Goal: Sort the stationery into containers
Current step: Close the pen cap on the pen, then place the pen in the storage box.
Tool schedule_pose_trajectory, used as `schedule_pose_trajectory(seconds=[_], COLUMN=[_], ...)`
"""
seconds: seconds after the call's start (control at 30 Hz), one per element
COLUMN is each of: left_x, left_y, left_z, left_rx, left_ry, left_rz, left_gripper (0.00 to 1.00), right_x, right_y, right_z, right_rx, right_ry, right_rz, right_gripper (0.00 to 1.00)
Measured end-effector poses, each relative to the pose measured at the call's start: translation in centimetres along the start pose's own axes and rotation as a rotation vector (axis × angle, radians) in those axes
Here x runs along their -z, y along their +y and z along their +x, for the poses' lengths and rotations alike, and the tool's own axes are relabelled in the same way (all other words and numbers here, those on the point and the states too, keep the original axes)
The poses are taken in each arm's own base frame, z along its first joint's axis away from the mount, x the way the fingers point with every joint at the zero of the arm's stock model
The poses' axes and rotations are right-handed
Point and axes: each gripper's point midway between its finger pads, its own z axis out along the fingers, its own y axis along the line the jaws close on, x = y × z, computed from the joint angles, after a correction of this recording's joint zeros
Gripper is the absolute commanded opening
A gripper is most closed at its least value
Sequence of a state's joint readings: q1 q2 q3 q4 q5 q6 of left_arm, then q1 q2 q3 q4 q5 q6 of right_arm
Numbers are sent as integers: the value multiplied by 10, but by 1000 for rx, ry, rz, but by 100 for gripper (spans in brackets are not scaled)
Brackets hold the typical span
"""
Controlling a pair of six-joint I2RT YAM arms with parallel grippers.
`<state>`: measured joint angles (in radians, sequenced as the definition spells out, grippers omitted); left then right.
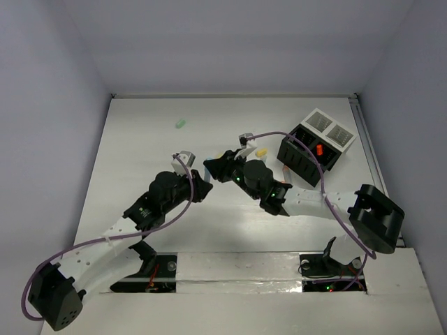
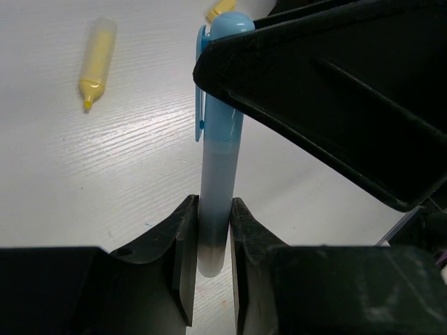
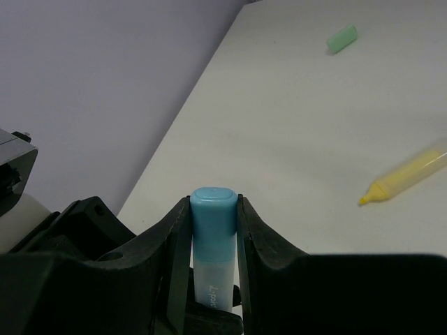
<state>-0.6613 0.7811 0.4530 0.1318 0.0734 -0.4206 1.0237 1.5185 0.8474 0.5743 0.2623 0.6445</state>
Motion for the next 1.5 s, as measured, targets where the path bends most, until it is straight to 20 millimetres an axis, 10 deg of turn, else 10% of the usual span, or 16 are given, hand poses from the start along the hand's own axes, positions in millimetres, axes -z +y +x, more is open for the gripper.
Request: schedule_pose_trajectory(seconds=[0.3,0.57,0.8,0.97,1.17,1.5], left_x=[-1,1,21,39,48,28], left_y=[-7,-8,-33,-46,-45,-23], left_z=[0,-29,-46,-44,-40,-23], left_rx=[5,80,94,102,116,82], left_ry=[17,-165,-273,-304,-320,-294], left_rz=[32,78,226,300,306,216], left_gripper=[0,45,59,67,73,90], right_x=[3,-11,-62,-98,-89,57], right_y=[0,-9,-43,-54,-115,-274], right_z=[-8,-1,-28,-89,-183,-329], right_rx=[-29,-12,28,12,11,152], right_ry=[-29,37,-4,-113,-276,-573], right_rz=[4,42,162,195,311,790], right_gripper=[0,0,0,0,0,0])
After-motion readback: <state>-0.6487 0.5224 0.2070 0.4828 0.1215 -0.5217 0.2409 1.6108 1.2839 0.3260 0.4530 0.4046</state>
